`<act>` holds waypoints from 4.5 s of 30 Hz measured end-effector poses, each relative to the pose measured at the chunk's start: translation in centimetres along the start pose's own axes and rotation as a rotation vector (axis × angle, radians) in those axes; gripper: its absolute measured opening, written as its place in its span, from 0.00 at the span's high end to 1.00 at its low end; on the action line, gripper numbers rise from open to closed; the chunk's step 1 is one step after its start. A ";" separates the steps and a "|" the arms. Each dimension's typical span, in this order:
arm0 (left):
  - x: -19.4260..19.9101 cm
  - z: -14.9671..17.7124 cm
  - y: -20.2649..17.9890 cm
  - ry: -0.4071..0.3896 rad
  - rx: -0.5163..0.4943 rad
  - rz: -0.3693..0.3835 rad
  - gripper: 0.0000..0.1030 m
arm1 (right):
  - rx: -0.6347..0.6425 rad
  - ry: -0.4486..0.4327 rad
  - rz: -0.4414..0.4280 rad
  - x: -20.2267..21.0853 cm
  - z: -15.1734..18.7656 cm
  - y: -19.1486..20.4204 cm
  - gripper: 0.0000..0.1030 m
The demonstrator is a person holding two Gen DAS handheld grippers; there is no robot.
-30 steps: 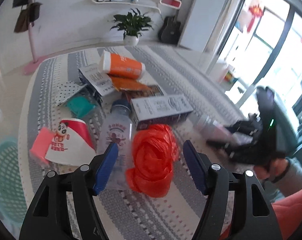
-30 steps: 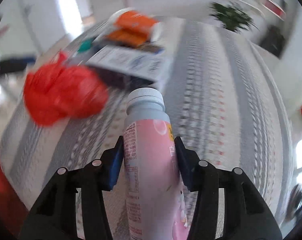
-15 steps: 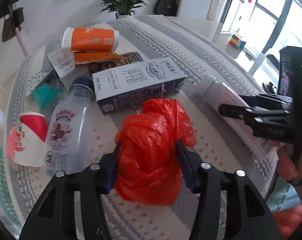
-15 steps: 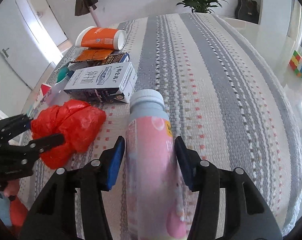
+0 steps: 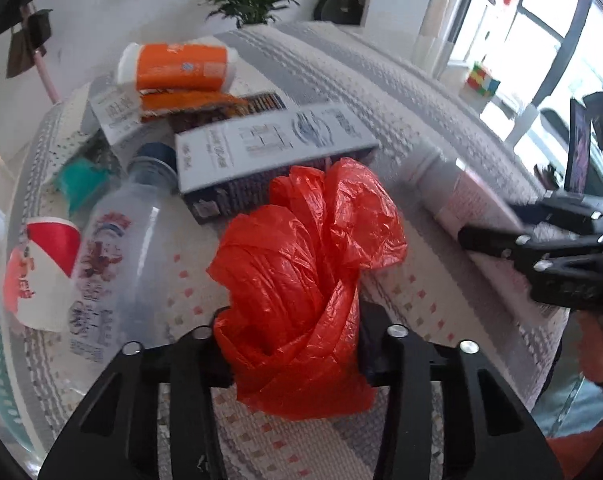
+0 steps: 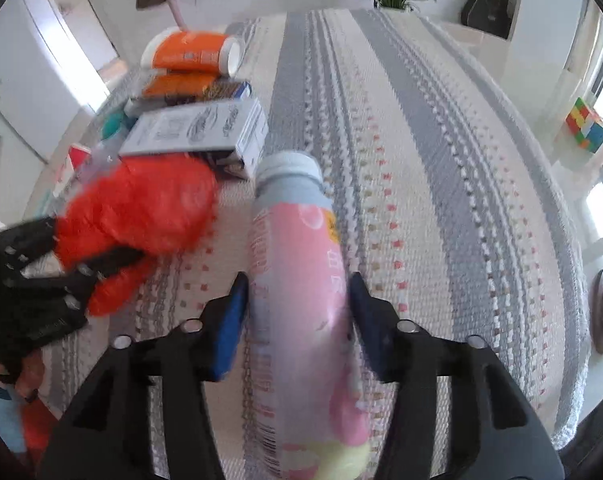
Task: Collect trash
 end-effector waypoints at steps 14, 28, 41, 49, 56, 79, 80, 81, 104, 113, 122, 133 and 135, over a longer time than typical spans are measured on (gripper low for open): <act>16.5 -4.1 12.4 -0.357 0.305 -0.077 0.65 | 0.216 -0.196 -0.200 8.0 -8.9 15.7 0.57; 21.4 8.8 35.6 -0.363 0.692 -0.443 0.64 | 0.517 -0.255 -0.464 3.0 -12.7 43.3 0.57; 14.9 16.4 41.2 -0.226 0.865 -0.442 0.45 | 0.415 0.038 -0.452 -11.1 -11.2 48.9 0.56; 16.5 15.2 39.2 -0.277 0.838 -0.432 0.41 | 0.392 -0.027 -0.498 -8.1 -13.6 46.9 0.46; 19.6 8.9 33.1 -0.392 0.714 -0.345 0.42 | 0.398 -0.190 -0.465 -0.4 -13.8 40.8 0.50; 4.7 -0.9 20.0 -0.196 0.531 -0.176 0.46 | 0.147 -0.297 -0.105 -1.8 -14.1 6.9 0.51; 4.2 -0.7 20.0 -0.191 0.531 -0.169 0.46 | 0.133 -0.268 -0.120 -2.9 -13.8 6.6 0.51; 3.6 -0.4 19.9 -0.184 0.532 -0.156 0.46 | 0.124 -0.250 -0.135 -3.5 -13.5 6.5 0.51; 0.9 0.1 17.0 -0.140 0.474 -0.024 0.25 | 0.266 -0.115 -0.168 -4.3 -5.4 11.2 0.34; -0.9 -0.2 15.7 -0.120 0.412 -0.101 0.16 | 0.290 -0.143 -0.120 -5.1 -5.6 11.6 0.34; -0.1 -0.9 13.1 -0.135 0.325 -0.156 0.30 | 0.279 -0.211 -0.075 -3.4 -6.0 10.5 0.49; 6.6 -2.4 14.1 -0.349 0.422 -0.081 0.31 | 0.236 -0.321 -0.112 1.5 -8.4 10.7 0.49; 9.2 -2.8 14.9 -0.407 0.433 -0.096 0.31 | 0.260 -0.350 -0.126 2.9 -9.2 12.3 0.49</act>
Point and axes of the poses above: each gripper's, at about its wrist camera, not at the fingertips, and x roughly against the way its jaws point, y to its left, z to its underside, the point moved 8 cm from there along -x, roughly the way its jaws point, and after that the axes turned 5 degrees about -y, right-handed, at the moved point
